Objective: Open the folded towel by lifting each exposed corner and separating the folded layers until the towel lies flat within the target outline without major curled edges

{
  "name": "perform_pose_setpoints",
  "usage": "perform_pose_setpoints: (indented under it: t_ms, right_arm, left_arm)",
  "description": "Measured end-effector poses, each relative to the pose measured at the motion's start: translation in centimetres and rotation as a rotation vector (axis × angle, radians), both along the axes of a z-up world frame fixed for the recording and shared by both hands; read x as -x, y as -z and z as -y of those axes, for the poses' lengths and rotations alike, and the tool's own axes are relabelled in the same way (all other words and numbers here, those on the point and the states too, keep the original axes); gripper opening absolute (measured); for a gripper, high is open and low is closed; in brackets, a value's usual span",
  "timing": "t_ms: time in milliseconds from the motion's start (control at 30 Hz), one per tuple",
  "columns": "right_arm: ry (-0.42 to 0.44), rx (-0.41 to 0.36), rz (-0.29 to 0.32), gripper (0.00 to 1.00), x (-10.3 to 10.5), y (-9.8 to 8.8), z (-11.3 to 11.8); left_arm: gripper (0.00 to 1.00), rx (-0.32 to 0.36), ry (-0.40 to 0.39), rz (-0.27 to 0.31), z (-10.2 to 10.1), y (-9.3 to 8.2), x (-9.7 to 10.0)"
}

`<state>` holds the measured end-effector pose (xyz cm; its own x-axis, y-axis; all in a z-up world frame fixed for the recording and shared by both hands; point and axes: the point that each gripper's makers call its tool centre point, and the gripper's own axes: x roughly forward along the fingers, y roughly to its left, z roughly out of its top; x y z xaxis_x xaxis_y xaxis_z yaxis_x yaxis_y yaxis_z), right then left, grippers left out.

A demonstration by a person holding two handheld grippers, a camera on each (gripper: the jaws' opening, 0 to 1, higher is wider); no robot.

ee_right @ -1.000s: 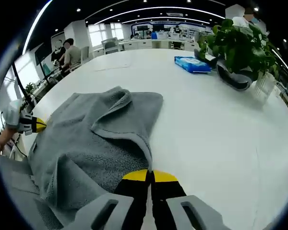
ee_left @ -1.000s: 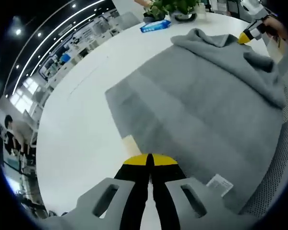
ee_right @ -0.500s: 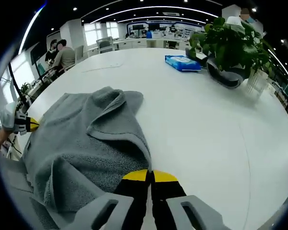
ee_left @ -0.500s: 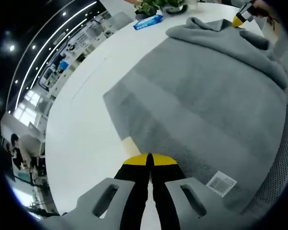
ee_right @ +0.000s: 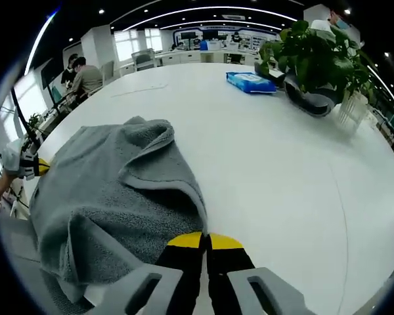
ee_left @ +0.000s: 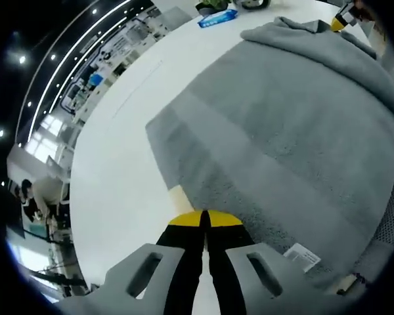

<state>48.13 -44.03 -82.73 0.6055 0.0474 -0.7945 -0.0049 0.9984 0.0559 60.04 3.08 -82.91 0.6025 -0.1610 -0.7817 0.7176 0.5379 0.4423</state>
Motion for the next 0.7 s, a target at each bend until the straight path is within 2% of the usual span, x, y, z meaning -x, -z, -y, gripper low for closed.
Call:
perform_pose_setpoints:
  t_ms: [100,233,333,700]
  right_arm:
    - [-0.004,0.003,-0.002,0.0,0.0,0.1,0.0]
    - [-0.002,0.004,-0.002,0.0,0.0,0.1,0.0]
    - [0.0,0.008,-0.003,0.0,0.0,0.2,0.1]
    - [0.007,0.017,-0.005,0.0,0.1,0.3,0.4]
  left_arm:
    - [0.0,-0.038,-0.01,0.005,-1.7,0.0,-0.2]
    - [0.0,-0.057,-0.031,0.0,-3.6,0.0,-0.6]
    - [0.0,-0.095,-0.05,0.001,-5.8,0.1,-1.1]
    - [0.0,-0.152,-0.144,-0.021,-12.1,-0.1,-1.8]
